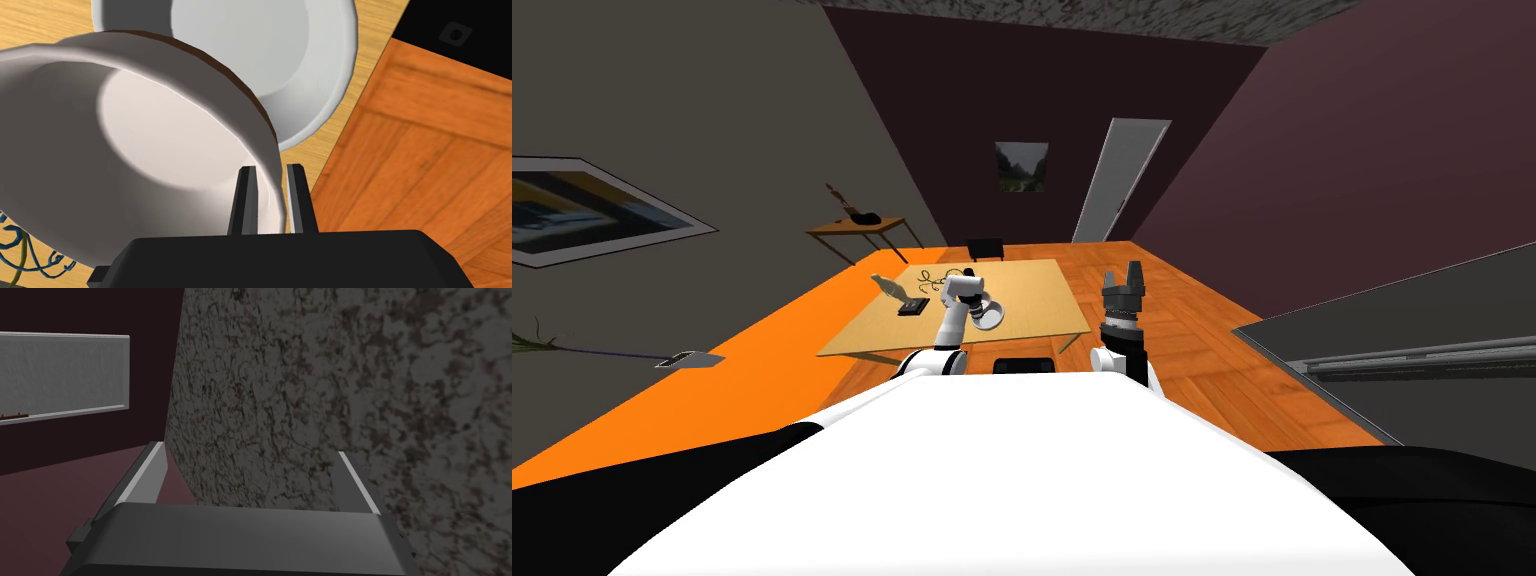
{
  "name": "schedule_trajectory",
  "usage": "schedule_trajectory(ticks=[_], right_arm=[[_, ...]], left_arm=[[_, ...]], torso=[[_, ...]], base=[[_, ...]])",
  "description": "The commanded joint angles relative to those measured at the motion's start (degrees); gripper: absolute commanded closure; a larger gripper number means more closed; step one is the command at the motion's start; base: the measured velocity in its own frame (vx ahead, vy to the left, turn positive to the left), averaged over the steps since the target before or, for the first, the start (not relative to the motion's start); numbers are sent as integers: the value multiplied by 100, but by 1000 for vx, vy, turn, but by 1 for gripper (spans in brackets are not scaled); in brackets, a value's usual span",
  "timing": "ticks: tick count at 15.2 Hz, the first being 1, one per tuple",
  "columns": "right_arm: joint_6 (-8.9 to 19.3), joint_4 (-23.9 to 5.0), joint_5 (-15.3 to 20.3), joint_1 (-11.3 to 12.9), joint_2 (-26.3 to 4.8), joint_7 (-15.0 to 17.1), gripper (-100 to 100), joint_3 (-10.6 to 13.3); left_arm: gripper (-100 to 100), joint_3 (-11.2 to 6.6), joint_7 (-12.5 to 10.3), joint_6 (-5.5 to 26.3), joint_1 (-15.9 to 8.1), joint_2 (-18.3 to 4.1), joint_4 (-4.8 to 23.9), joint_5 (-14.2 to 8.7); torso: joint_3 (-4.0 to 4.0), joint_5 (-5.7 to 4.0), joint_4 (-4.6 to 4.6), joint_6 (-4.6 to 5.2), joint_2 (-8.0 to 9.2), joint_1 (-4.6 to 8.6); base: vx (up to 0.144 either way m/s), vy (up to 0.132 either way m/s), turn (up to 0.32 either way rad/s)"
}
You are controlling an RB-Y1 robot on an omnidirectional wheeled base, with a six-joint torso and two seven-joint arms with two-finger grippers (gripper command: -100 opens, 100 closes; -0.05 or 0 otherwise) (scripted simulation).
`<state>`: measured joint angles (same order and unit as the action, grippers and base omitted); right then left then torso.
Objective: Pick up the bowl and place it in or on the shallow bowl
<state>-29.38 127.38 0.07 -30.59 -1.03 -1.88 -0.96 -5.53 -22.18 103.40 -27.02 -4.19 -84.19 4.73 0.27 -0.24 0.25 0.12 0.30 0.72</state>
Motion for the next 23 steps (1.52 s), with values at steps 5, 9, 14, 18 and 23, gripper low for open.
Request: schedule_trajectory(ticks=[5,9,14,18,23], right_arm=[[0,0,0,0,-1,0,0,-1],[0,0,0,0,-2,0,0,-2],[0,0,0,0,-2,0,0,-2],[0,0,0,0,-2,0,0,-2],[0,0,0,0,-1,0,0,-1]], left_arm=[[-100,2,-1,2,-1,3,0,-1],[-100,-11,-57,437,-98,0,-299,6],[-100,-24,-113,873,-196,-3,-598,12],[-100,-32,-133,1004,-237,-7,-683,12],[-100,-32,-135,1034,-240,-8,-696,13]], torso=[[0,11,0,-4,1,-49],[0,14,0,-4,-1,-64],[-1,15,0,-4,-2,-67],[-1,16,0,-5,-2,-69],[0,14,0,-5,0,-58]], base=[[0,-13,-1],[5,23,-44],[8,28,-40],[5,27,-34],[0,1,0]])
